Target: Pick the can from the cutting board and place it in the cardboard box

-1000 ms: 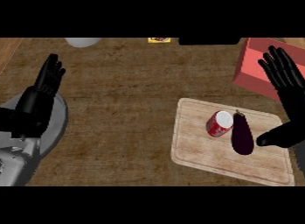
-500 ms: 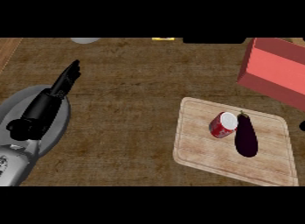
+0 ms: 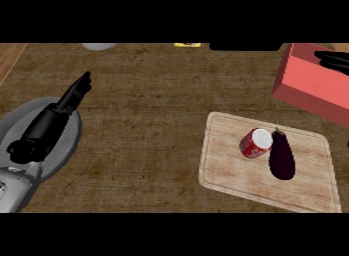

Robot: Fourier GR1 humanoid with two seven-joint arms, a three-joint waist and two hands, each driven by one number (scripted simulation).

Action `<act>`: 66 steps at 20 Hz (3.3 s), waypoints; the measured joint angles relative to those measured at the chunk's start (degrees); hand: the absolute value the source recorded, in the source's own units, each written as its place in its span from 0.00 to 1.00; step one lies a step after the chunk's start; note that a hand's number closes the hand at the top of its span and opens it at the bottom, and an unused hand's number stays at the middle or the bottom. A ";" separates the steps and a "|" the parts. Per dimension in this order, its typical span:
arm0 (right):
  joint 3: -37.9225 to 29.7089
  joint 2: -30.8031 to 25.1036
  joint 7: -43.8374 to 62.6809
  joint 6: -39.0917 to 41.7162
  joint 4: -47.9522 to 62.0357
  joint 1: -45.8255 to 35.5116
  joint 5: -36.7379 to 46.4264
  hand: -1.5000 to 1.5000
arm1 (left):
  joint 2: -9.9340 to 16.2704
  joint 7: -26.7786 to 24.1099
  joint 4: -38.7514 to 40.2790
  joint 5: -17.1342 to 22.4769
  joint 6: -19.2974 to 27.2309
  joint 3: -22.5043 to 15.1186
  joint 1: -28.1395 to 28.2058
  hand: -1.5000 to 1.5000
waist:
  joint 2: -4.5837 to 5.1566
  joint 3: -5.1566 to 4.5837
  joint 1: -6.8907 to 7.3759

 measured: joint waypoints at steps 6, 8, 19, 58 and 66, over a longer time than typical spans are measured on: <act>6.88 -2.89 5.92 3.65 -9.74 -0.45 7.47 0.00 | -0.98 -0.87 1.25 -0.78 -0.43 0.55 0.51 0.50 | -0.26 -0.06 -0.75; 8.36 -3.09 8.23 3.91 -13.66 1.06 10.10 0.00 | -1.01 -0.86 1.28 -1.06 -0.70 1.05 0.56 0.50 | -0.31 -0.06 -1.01; 13.47 3.32 27.61 13.09 -29.80 6.31 17.55 0.00 | -2.85 -0.18 1.43 -3.11 -3.10 3.64 0.53 0.50 | -0.26 -0.03 -1.14; 16.31 23.84 20.71 3.90 -9.43 7.81 52.15 0.00 | -12.33 -1.26 1.26 -13.34 -12.82 13.47 2.31 0.50 | -0.13 0.00 -0.76; 14.65 26.73 18.40 0.91 -2.87 6.79 56.28 0.00 | -13.79 -0.30 0.98 -14.82 -13.79 14.80 1.52 0.50 | -0.17 -0.06 -0.73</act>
